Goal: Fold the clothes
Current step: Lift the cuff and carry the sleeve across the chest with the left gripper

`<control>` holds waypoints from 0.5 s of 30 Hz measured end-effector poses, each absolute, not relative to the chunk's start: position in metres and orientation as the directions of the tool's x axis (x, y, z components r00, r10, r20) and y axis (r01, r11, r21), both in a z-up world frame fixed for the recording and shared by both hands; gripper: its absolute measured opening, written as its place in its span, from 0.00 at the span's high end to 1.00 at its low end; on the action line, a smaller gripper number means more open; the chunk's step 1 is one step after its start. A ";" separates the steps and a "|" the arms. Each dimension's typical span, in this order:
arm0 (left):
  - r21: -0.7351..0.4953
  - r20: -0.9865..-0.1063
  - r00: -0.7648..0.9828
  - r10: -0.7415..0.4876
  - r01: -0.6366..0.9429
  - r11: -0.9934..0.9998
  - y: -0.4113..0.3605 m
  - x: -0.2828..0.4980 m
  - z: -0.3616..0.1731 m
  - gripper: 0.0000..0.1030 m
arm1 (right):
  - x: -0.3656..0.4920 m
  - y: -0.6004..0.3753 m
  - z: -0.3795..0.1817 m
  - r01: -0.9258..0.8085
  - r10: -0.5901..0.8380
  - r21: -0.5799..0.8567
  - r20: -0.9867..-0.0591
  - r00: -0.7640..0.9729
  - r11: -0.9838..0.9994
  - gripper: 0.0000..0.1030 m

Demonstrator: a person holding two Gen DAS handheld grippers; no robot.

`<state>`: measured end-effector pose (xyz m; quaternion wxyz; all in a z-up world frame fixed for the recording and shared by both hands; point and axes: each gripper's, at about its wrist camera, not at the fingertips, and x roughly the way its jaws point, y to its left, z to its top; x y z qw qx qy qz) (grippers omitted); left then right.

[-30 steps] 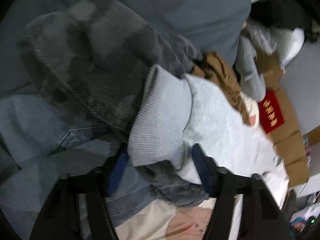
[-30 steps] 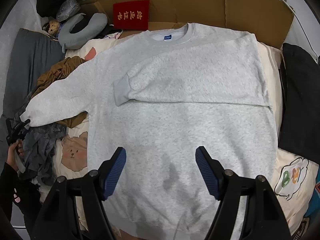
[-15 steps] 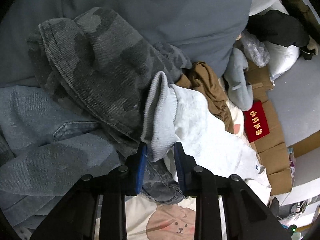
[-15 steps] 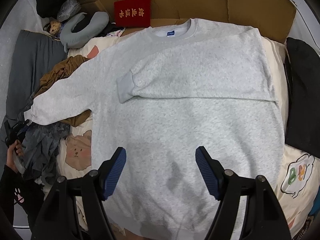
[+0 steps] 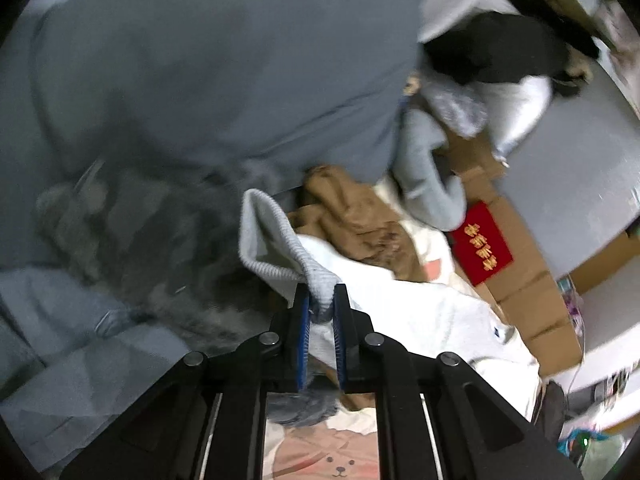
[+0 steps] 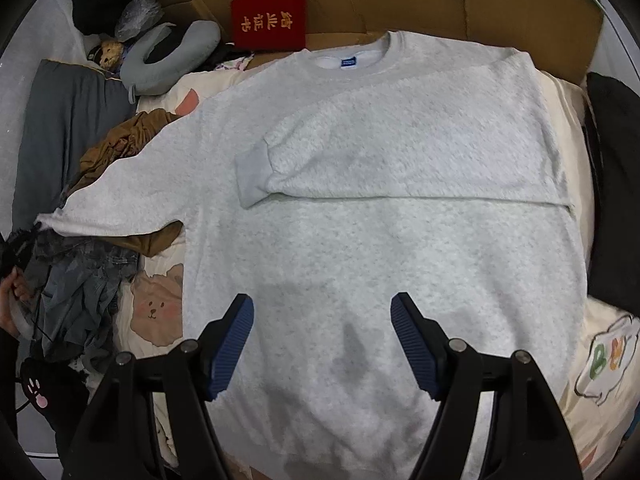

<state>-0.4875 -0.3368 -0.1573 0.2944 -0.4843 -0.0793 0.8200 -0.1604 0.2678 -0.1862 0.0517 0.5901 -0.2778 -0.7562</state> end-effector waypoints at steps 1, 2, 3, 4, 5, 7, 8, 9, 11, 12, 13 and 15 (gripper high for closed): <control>-0.411 -0.743 -0.353 0.569 -0.429 -0.804 -0.329 -0.487 -0.150 0.91 | -0.163 0.266 -0.187 -0.243 -0.408 0.483 -0.862 -0.300 -0.841 0.32; -0.412 -0.736 -0.351 0.579 -0.446 -0.795 -0.323 -0.487 -0.143 0.91 | -0.165 0.263 -0.187 -0.239 -0.413 0.486 -0.860 -0.300 -0.840 0.32; -0.412 -0.729 -0.349 0.588 -0.463 -0.785 -0.316 -0.487 -0.136 0.91 | -0.167 0.261 -0.189 -0.238 -0.418 0.492 -0.857 -0.300 -0.838 0.32; -0.412 -0.722 -0.347 0.598 -0.479 -0.775 -0.310 -0.487 -0.129 0.91 | -0.169 0.258 -0.190 -0.237 -0.424 0.497 -0.855 -0.300 -0.835 0.33; -0.412 -0.716 -0.343 0.607 -0.495 -0.765 -0.303 -0.486 -0.123 0.91 | -0.171 0.255 -0.192 -0.236 -0.430 0.503 -0.852 -0.299 -0.832 0.34; -0.408 -0.706 -0.334 0.625 -0.530 -0.744 -0.287 -0.484 -0.113 0.91 | -0.175 0.248 -0.194 -0.226 -0.443 0.512 -0.847 -0.295 -0.829 0.35; -0.406 -0.700 -0.328 0.634 -0.547 -0.732 -0.279 -0.483 -0.107 0.91 | -0.176 0.245 -0.195 -0.219 -0.447 0.515 -0.845 -0.293 -0.829 0.35; -0.408 -0.694 -0.318 0.646 -0.564 -0.717 -0.272 -0.481 -0.102 0.91 | -0.178 0.241 -0.197 -0.213 -0.452 0.518 -0.843 -0.291 -0.829 0.35; -0.413 -0.680 -0.298 0.670 -0.600 -0.686 -0.256 -0.476 -0.093 0.91 | -0.179 0.238 -0.199 -0.210 -0.459 0.524 -0.840 -0.290 -0.825 0.36; -0.413 -0.674 -0.287 0.681 -0.618 -0.669 -0.248 -0.473 -0.089 0.91 | -0.180 0.237 -0.200 -0.210 -0.462 0.526 -0.838 -0.290 -0.824 0.36; -0.411 -0.669 -0.275 0.690 -0.636 -0.653 -0.240 -0.469 -0.086 0.91 | -0.179 0.237 -0.200 -0.211 -0.462 0.527 -0.838 -0.289 -0.823 0.36; -0.408 -0.664 -0.247 0.706 -0.671 -0.619 -0.226 -0.462 -0.080 0.91 | -0.179 0.237 -0.200 -0.213 -0.463 0.528 -0.838 -0.289 -0.822 0.36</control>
